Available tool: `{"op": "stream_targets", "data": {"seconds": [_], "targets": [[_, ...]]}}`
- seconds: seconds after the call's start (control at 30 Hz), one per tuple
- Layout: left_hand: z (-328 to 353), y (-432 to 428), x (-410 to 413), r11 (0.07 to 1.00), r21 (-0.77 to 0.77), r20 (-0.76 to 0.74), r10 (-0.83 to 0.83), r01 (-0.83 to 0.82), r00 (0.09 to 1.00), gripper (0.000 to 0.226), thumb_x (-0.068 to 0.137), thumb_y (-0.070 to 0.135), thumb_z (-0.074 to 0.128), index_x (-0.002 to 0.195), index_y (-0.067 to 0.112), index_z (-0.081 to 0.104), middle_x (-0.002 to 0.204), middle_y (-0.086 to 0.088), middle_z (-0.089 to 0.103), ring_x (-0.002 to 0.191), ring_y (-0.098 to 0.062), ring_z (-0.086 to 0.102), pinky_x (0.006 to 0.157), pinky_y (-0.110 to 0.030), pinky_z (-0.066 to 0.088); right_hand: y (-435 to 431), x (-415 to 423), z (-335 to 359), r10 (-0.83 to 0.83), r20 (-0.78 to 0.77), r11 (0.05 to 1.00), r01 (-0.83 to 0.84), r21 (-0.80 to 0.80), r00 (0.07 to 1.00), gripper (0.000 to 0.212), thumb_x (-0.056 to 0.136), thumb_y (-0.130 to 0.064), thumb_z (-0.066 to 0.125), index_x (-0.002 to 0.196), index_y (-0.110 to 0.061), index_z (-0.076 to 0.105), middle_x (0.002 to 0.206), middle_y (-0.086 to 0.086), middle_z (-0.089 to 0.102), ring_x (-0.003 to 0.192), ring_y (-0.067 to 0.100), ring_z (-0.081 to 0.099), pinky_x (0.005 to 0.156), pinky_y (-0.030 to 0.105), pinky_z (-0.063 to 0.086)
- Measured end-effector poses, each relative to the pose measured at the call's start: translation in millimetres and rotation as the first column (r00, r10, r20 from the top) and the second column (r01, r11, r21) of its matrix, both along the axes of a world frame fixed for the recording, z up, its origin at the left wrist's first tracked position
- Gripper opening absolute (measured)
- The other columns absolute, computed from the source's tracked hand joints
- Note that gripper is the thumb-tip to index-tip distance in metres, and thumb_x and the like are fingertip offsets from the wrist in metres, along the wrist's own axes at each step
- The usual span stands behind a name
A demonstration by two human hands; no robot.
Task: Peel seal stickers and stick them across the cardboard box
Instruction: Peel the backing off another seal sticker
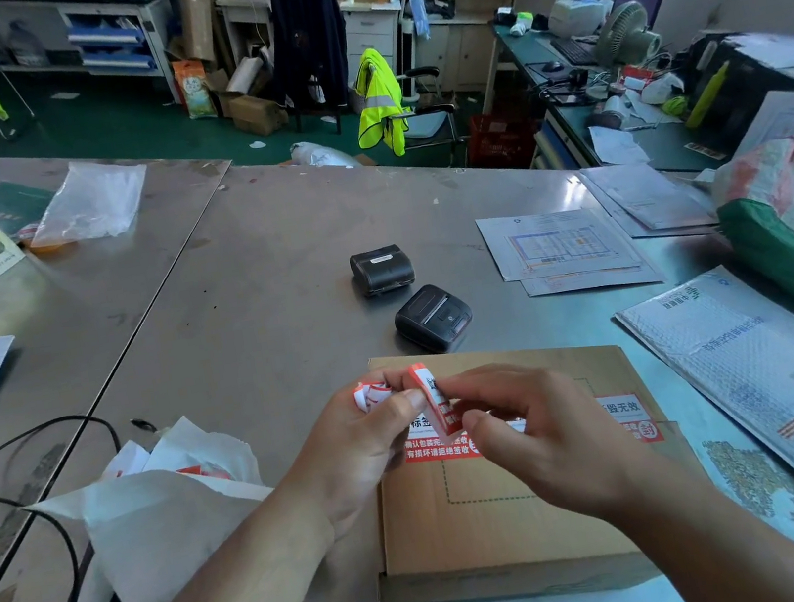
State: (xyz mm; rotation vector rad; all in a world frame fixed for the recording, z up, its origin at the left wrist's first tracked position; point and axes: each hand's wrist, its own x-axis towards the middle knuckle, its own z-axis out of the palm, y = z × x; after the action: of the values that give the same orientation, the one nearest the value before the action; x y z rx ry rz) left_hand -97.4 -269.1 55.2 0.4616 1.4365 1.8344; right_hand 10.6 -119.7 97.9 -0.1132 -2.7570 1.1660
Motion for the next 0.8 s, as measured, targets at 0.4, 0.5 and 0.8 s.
{"op": "stream_targets", "data": {"seconds": [0.4,0.5,0.8], "targets": [[-6.3,8.7,-5.7,1.0,0.004,-0.062,0.021,-0.021,0.998,0.031,0.078,0.022,0.063,0.094,-0.004,0.064,0.083,-0.014,0.068,0.078,-0.022,0.067,0.067,-0.026,0.054,1.8,-0.6,0.4,0.076,-0.044,0.996,-0.074,0.045,0.996,0.026,0.09,-0.018,0.051,0.106,-0.014,0.071,0.089,0.001,0.07,0.082,0.019,0.063,0.071,0.039,0.05],[-6.8,8.4,-7.5,1.0,-0.013,-0.104,0.013,-0.014,0.995,0.021,0.079,0.023,0.064,0.089,0.005,0.07,0.081,-0.01,0.07,0.077,-0.02,0.069,0.067,-0.027,0.054,2.2,-0.5,0.4,0.085,-0.057,0.996,-0.083,0.038,0.995,0.026,0.091,-0.017,0.052,0.108,-0.015,0.072,0.095,-0.001,0.073,0.086,0.018,0.066,0.072,0.038,0.05],[-14.6,7.4,-14.1,0.996,-0.085,-0.244,-0.002,-0.019,0.97,0.02,0.08,0.025,0.064,0.089,0.007,0.072,0.081,-0.003,0.073,0.078,-0.014,0.069,0.073,-0.028,0.055,3.6,-1.2,-4.7,0.098,-0.055,0.995,-0.096,0.041,0.994,0.033,0.091,-0.024,0.049,0.11,-0.015,0.074,0.1,-0.003,0.073,0.089,0.016,0.067,0.073,0.036,0.051]]}}
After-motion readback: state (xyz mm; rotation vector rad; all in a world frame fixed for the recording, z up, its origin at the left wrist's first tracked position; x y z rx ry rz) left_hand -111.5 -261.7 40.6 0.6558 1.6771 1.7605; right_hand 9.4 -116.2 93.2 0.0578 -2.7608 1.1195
